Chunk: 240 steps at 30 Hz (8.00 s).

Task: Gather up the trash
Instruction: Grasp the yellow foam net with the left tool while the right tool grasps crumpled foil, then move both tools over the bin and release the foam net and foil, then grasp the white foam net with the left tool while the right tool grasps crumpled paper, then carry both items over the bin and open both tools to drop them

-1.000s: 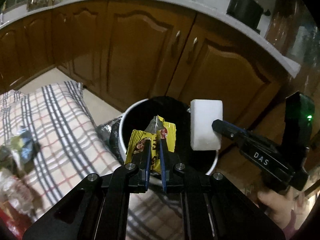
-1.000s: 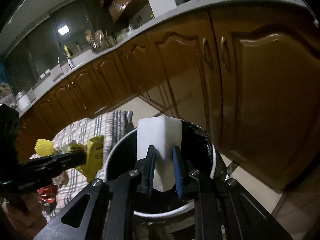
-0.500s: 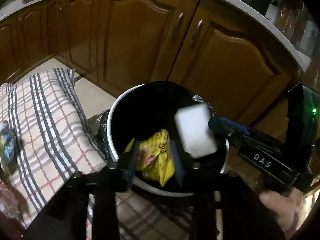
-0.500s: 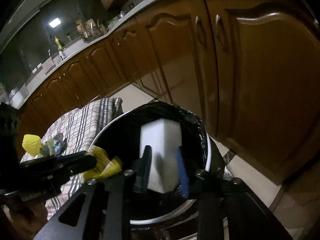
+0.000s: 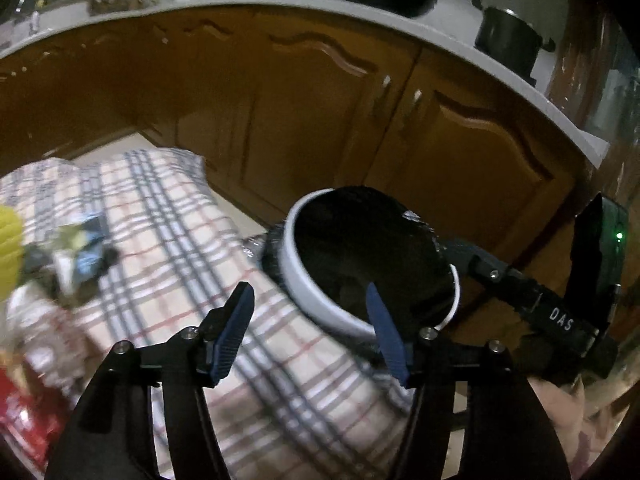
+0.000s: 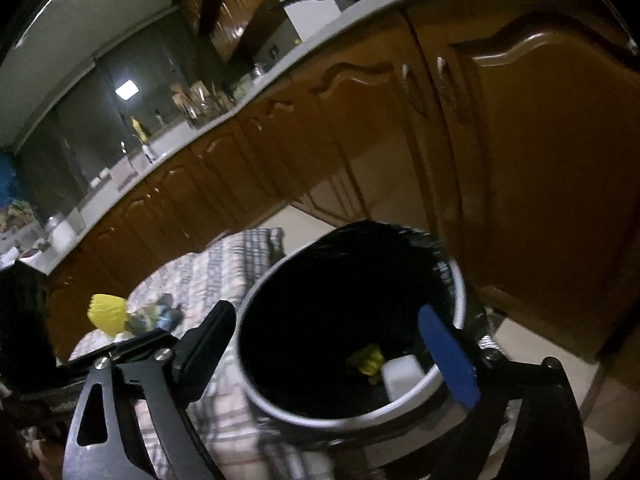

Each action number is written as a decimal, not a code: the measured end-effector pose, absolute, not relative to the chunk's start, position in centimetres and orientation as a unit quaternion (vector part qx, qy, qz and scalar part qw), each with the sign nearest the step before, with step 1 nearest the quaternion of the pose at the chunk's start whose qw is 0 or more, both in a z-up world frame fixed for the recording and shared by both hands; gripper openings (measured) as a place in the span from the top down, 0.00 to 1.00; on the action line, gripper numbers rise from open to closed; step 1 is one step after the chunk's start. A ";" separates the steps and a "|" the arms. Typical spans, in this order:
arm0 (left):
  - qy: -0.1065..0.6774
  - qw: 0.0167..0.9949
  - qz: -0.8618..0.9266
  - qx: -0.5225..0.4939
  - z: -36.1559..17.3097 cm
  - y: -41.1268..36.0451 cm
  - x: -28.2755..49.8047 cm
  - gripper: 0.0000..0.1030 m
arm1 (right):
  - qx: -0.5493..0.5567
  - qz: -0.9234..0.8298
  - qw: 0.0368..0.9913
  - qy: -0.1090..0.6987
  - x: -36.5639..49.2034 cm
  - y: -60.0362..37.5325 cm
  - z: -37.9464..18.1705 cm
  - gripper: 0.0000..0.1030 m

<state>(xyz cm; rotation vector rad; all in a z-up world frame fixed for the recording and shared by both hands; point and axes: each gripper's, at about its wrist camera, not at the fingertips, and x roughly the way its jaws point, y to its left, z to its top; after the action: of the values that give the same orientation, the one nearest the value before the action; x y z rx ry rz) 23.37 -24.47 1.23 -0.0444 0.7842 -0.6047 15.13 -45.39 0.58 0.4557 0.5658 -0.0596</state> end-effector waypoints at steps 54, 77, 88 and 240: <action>0.373 0.917 -0.143 0.005 1.2 -5.6 30.2 0.78 | 0.195 0.179 0.869 0.418 35.3 -25.2 -4.1 0.67; 0.293 0.932 -0.211 -0.017 7.5 -9.1 24.7 0.89 | 0.198 0.157 0.919 0.303 25.4 -31.3 2.6 0.94; 0.313 0.908 -0.276 -0.021 6.6 -15.5 22.2 0.89 | 0.209 0.096 0.932 0.278 18.9 -37.6 3.8 0.94; 0.362 0.895 -0.233 -0.119 4.6 -7.8 25.0 0.89 | 0.214 0.153 0.914 0.309 20.3 -31.1 1.1 0.79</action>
<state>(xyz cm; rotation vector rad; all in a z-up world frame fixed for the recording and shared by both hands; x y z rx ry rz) 24.95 -7.81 4.56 -0.2464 0.7500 -0.4835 20.28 -31.06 1.14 0.4401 0.6368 0.3157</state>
